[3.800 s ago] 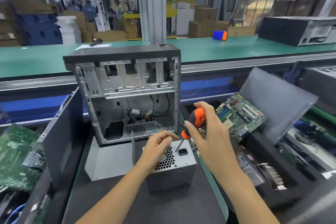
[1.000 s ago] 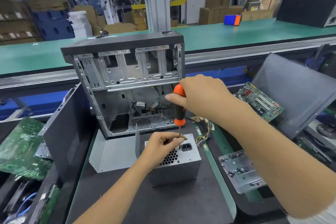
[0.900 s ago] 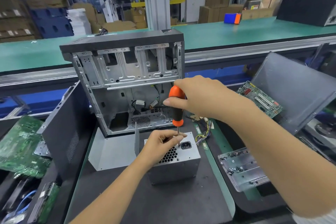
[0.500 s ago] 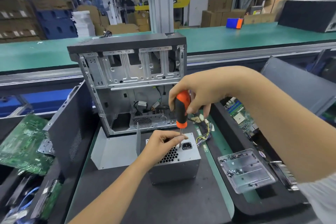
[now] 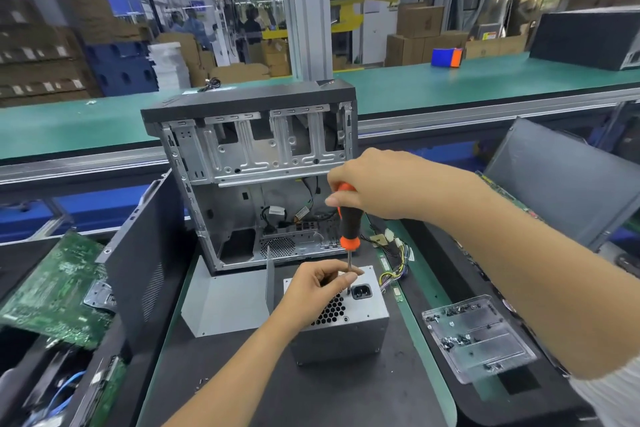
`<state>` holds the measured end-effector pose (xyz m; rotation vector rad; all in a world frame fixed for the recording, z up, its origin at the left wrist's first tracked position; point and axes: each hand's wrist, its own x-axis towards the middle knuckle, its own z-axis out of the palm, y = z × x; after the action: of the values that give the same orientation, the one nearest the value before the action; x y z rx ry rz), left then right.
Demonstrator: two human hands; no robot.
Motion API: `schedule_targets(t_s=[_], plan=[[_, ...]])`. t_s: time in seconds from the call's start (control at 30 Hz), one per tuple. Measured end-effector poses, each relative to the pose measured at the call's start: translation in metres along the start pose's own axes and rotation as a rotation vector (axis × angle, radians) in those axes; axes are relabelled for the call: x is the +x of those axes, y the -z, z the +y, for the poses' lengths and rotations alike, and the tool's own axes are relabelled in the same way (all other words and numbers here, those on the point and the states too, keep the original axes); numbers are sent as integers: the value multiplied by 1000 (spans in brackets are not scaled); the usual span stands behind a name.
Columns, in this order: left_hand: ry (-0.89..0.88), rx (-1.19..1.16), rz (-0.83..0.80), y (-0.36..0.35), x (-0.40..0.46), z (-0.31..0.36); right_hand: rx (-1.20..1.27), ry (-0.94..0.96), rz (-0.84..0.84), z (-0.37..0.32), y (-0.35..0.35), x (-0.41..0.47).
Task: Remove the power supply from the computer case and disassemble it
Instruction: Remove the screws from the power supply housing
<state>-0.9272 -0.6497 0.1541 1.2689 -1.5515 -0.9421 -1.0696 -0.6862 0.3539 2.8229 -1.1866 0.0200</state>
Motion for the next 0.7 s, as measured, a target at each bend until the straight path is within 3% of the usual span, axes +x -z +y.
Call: schedule_targets(t_s=[0.2,0.3,0.43,0.57,0.7], plan=[[-18,57,1,1,3,-4,130,162,-150,0,9,-2],[-24,51,2,1,3,-4,83,88,-38,-6,6,-2],[-10,65,-11,-1,3,-2,-201,-44,164,-13,-4,3],[-4,56,-20,-1,4,-3,-286,-69,221,-13,-8,4],[-4,54,-17,-2,5,-4,-339,-216,242,-11,-7,2]])
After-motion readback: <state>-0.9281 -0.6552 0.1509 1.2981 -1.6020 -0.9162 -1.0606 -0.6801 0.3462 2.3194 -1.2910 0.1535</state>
